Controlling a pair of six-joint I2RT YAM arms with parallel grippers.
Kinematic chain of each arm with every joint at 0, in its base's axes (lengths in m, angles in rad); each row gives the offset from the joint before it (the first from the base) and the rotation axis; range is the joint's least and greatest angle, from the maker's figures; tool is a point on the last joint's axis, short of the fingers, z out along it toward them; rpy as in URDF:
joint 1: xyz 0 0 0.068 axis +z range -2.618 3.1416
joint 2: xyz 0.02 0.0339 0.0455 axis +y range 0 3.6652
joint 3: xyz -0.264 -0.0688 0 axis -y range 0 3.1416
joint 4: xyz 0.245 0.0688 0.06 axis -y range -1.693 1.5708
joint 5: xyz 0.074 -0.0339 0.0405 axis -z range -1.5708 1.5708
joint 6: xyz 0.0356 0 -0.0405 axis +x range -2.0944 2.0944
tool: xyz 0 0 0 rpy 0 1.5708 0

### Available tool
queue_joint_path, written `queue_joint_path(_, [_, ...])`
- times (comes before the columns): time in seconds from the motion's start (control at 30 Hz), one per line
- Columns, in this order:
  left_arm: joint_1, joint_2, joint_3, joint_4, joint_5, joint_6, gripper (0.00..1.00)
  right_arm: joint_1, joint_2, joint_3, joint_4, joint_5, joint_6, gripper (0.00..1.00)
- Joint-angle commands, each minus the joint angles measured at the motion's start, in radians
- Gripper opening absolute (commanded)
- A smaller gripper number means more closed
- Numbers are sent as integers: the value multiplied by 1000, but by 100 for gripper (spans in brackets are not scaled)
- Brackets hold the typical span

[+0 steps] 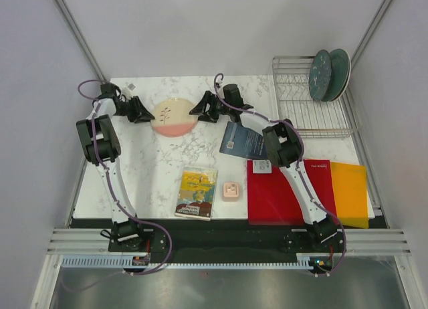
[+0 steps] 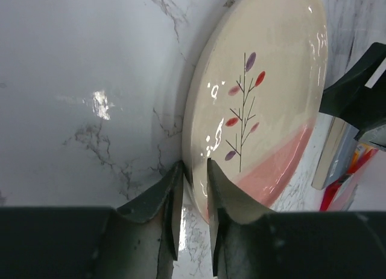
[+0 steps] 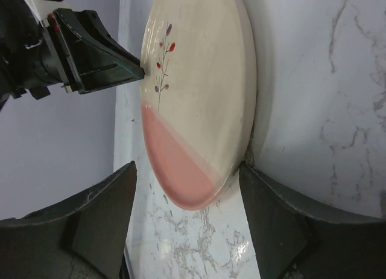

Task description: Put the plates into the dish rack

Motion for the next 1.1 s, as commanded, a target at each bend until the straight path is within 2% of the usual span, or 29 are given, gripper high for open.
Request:
queue_joint_path(0.0, [-33,66,-23,-28,206,-14,25,30,108,-81,-25,7,116,77])
queue_joint_path(0.27, [-58,83,-23,-29,285,10,5,41,144,-17,-1,15,151,66])
queue_joint_path(0.37, [-67,80,-40,-29,310,15,2,43,138,-24,4,38,153,56])
queue_joint_path(0.4, [-67,80,-43,-29,304,15,4,41,138,-26,6,39,148,49])
queue_joint_path(0.47, [-65,74,-46,-29,278,4,18,37,126,-29,6,50,135,39])
queue_joint_path(0.53, [-65,52,-46,-34,209,0,40,23,96,-38,3,52,104,19])
queue_joint_path(0.6, [-62,20,-48,-39,145,6,48,7,62,-57,-8,58,60,0])
queue_joint_path(0.67, [-58,-3,-51,-40,100,17,57,-22,-9,-63,-36,64,6,0])
queue_joint_path(0.7, [-56,-18,-51,-43,57,27,69,-32,-33,-64,-68,62,-48,0])
queue_joint_path(0.73, [-54,-47,-52,-46,37,35,91,-55,-93,-63,-80,61,-78,0])
queue_joint_path(0.77, [-54,-66,-54,-46,17,44,99,-69,-125,-61,-114,64,-111,0])
queue_joint_path(0.9, [-56,-152,-60,-45,-134,72,100,-137,-257,59,-322,129,-302,0])
queue_joint_path(1.07, [-90,-236,-81,-43,-257,84,100,-226,-420,164,-463,294,-571,0])
